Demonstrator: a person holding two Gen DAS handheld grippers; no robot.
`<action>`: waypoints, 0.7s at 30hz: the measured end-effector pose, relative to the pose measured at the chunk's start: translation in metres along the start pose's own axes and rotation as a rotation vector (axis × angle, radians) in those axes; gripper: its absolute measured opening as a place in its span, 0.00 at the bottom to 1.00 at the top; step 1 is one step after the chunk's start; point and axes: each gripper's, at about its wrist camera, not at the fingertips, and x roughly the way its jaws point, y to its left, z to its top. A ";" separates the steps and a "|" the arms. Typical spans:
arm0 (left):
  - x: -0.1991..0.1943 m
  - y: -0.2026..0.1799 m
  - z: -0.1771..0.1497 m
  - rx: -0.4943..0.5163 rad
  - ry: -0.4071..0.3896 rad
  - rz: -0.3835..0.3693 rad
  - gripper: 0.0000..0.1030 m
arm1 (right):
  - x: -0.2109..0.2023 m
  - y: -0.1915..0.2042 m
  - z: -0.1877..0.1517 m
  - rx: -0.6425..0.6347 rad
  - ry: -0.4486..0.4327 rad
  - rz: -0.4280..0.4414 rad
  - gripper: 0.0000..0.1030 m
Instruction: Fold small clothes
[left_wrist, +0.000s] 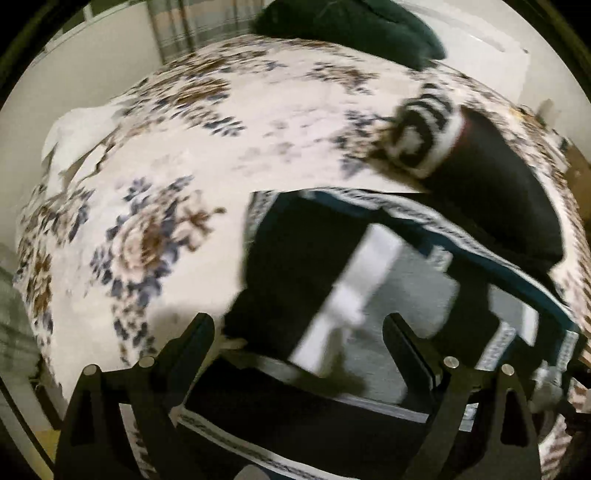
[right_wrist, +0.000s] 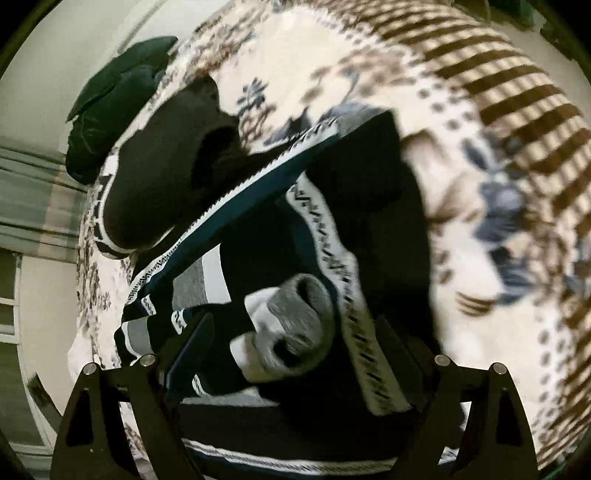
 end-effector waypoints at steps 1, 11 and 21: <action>0.004 0.003 -0.002 -0.010 0.007 0.003 0.91 | 0.008 0.001 0.003 0.003 0.021 -0.017 0.86; 0.007 0.001 0.000 -0.022 0.023 -0.034 0.91 | -0.035 0.024 0.011 -0.136 -0.112 -0.075 0.09; 0.036 -0.015 0.022 0.066 0.068 -0.034 0.91 | -0.027 -0.033 0.043 -0.060 -0.021 -0.206 0.49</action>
